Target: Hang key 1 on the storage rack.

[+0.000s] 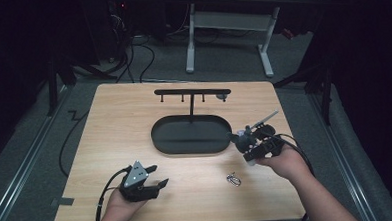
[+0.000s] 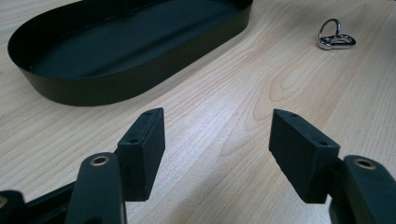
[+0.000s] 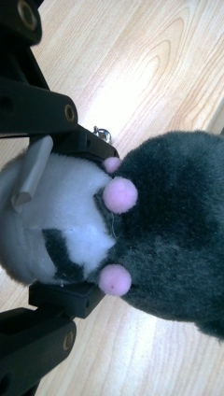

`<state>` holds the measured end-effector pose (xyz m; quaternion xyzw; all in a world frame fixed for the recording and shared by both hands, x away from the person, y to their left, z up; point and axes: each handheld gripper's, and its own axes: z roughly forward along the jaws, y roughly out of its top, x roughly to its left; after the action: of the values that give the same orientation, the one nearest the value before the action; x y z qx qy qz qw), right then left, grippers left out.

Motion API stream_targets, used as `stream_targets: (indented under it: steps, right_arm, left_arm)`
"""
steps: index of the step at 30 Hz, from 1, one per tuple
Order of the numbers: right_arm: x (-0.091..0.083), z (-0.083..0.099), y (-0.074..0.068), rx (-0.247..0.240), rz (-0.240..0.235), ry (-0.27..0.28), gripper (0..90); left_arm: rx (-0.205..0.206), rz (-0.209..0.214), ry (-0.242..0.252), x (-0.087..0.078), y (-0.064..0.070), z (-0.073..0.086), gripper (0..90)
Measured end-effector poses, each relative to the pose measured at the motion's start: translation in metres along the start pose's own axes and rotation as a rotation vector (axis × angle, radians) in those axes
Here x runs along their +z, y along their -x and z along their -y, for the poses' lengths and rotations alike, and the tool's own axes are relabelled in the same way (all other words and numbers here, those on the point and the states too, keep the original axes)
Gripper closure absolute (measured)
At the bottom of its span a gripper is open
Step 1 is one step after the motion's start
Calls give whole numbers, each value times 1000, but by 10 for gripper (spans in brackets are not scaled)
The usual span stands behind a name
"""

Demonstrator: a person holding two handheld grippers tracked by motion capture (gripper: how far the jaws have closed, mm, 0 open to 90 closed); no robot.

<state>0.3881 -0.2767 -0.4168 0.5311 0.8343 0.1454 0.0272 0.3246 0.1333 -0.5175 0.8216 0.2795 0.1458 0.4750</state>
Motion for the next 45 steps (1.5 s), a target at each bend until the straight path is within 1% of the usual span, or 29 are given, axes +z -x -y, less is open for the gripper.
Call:
stream_targets:
  steps: [3,6,9,13,16,19,23,26,30,31,32,33,35,37,39,41,43,44,45]
  right_arm:
    - [-2,-2,-1,-2,-1,7,459]
    - [-4,-7,-3,-18,5,3,459]
    - [-4,-9,-5,-12,3,1,458]
    - [-6,-14,-5,-17,-1,4,459]
    - [-8,-19,-5,-11,0,-4,459]
    - [-11,-25,-7,-18,1,-3,459]
    - [-16,-34,-10,-23,-8,-2,459]
    - [-20,-40,-11,-23,-25,6,459]
    - [-28,-48,-11,-23,-30,27,459]
    - [-30,-50,-11,-31,-29,38,459]
    - [-32,-52,-12,-18,-31,36,459]
    - [-34,-54,-11,-30,-32,43,459]
    - [-37,-58,-11,-18,-47,55,459]
    - [-40,-63,-11,-21,-54,58,459]
    - [-41,-65,-12,-19,-52,57,459]
    - [-43,-68,-14,-27,-48,57,459]
    - [-44,-70,-16,-32,-56,62,459]
    - [-44,-70,-16,-33,-70,67,459]
    - [-46,-71,-17,-28,-73,64,459]
  left_arm:
    - [0,1,1,0,0,0,368]
    - [3,-1,-2,1,0,0,367]
    - [7,-2,-3,1,0,0,367]
    - [2,-3,-4,0,0,1,367]
    - [3,-6,-4,-1,0,1,367]
    - [-3,-6,6,-1,0,1,366]
    - [-2,-5,4,-1,0,1,367]
    - [2,-2,5,0,-1,0,367]
    - [5,1,1,0,-1,0,367]
    - [6,1,0,0,-1,0,366]
    - [7,1,0,0,-1,0,367]
    - [6,2,-1,-1,0,0,367]
    - [8,1,0,-1,0,0,366]
    - [10,2,-3,-1,0,0,366]
    - [11,2,-4,0,0,1,367]
    - [12,1,-6,0,-1,1,366]
    - [11,1,-7,1,-1,1,366]
    - [11,1,-7,1,-1,1,366]
    - [14,2,-7,1,-1,1,366]
